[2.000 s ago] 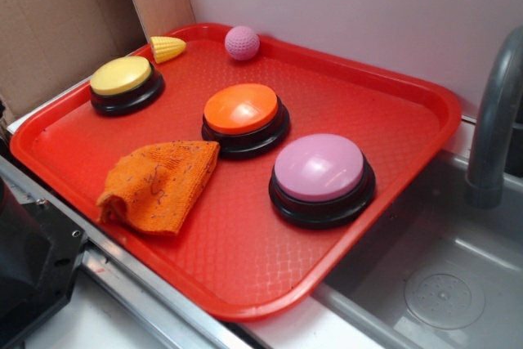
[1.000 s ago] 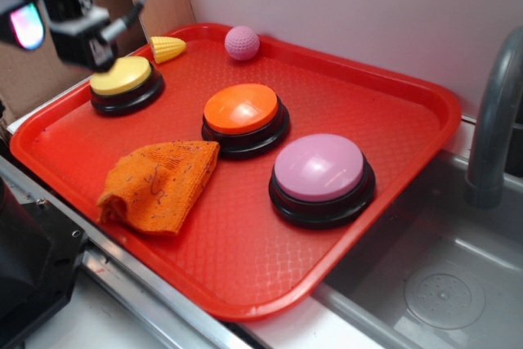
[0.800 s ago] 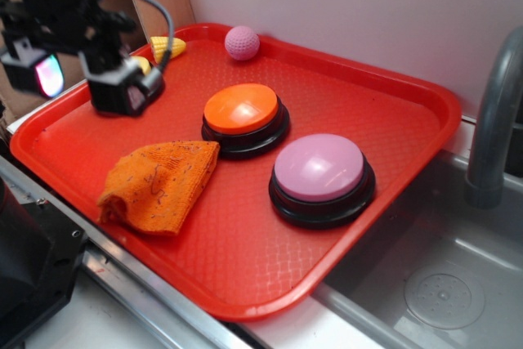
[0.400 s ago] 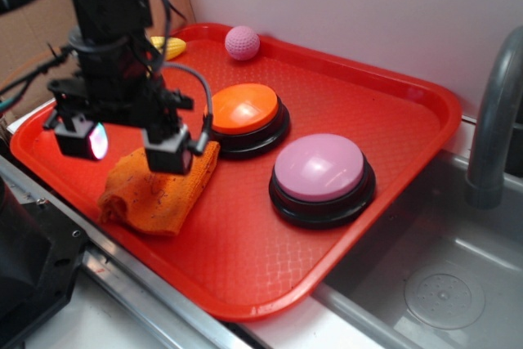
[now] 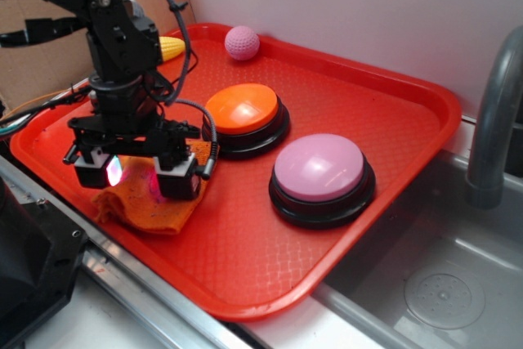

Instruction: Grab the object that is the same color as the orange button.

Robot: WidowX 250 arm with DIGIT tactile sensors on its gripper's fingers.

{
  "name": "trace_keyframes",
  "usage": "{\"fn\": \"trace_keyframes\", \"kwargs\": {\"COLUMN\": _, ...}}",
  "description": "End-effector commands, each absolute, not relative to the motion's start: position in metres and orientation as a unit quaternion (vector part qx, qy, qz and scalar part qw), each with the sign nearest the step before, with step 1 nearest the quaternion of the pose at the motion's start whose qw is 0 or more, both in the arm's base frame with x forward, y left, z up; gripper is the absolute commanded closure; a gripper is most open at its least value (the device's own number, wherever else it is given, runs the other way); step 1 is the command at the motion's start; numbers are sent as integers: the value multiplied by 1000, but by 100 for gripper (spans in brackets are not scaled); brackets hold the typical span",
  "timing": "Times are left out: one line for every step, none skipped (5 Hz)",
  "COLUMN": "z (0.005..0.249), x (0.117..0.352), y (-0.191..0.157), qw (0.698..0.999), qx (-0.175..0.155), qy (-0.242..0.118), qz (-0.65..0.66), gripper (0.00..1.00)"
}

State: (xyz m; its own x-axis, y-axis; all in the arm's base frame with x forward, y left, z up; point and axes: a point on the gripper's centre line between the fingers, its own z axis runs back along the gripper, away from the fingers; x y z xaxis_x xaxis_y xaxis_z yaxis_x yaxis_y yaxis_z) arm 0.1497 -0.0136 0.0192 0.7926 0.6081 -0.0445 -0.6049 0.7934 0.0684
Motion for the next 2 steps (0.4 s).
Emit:
{"fn": "trace_keyframes", "kwargs": {"z": 23, "x": 154, "y": -10, "qw": 945, "qx": 7, "qy": 12, "qz": 326, "gripper": 100}}
{"fn": "trace_keyframes", "kwargs": {"z": 37, "x": 157, "y": -12, "qw": 955, "qx": 14, "qy": -4, "qz": 298, "gripper": 100}}
